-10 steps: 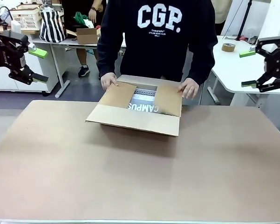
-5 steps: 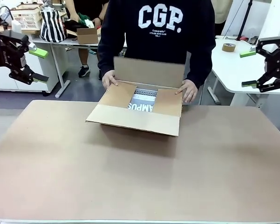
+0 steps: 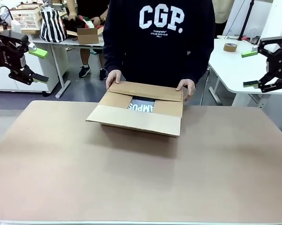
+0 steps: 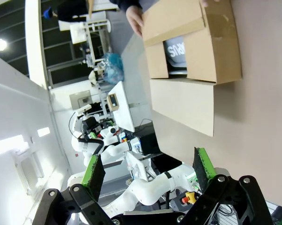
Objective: Pack the gift set into the box.
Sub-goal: Press and hold the closed box until the human finishes sealing it.
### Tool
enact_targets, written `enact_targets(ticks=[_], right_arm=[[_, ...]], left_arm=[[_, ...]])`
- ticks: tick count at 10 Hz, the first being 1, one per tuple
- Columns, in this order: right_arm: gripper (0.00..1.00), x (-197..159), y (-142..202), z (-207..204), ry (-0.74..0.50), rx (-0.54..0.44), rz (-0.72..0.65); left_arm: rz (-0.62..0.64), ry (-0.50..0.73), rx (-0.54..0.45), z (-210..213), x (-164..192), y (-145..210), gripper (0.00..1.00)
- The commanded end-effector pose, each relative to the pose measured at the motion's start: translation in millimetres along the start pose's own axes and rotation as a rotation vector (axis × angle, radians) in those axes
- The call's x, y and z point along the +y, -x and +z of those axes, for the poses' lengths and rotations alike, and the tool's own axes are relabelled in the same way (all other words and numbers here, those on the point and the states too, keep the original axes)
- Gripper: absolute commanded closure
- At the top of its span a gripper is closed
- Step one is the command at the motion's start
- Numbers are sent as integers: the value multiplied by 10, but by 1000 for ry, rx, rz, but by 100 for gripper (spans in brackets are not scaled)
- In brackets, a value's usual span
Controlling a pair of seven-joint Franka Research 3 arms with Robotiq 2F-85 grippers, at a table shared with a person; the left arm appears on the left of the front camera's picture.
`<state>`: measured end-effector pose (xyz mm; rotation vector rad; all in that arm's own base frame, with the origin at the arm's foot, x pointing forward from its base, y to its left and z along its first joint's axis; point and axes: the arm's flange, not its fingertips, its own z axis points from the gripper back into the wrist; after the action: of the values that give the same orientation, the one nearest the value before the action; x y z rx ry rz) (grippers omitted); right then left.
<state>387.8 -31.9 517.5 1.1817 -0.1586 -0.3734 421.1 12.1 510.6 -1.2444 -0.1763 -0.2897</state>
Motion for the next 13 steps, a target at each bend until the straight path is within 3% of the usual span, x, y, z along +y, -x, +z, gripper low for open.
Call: enact_targets(ticks=[1, 13], right_arm=[[0, -4, -10, -12, -24, 1, 18], [0, -4, -10, -12, -24, 1, 18]], left_arm=[[9, -2, 5, 21, -29, 16, 0], [9, -2, 5, 21, -29, 16, 0]])
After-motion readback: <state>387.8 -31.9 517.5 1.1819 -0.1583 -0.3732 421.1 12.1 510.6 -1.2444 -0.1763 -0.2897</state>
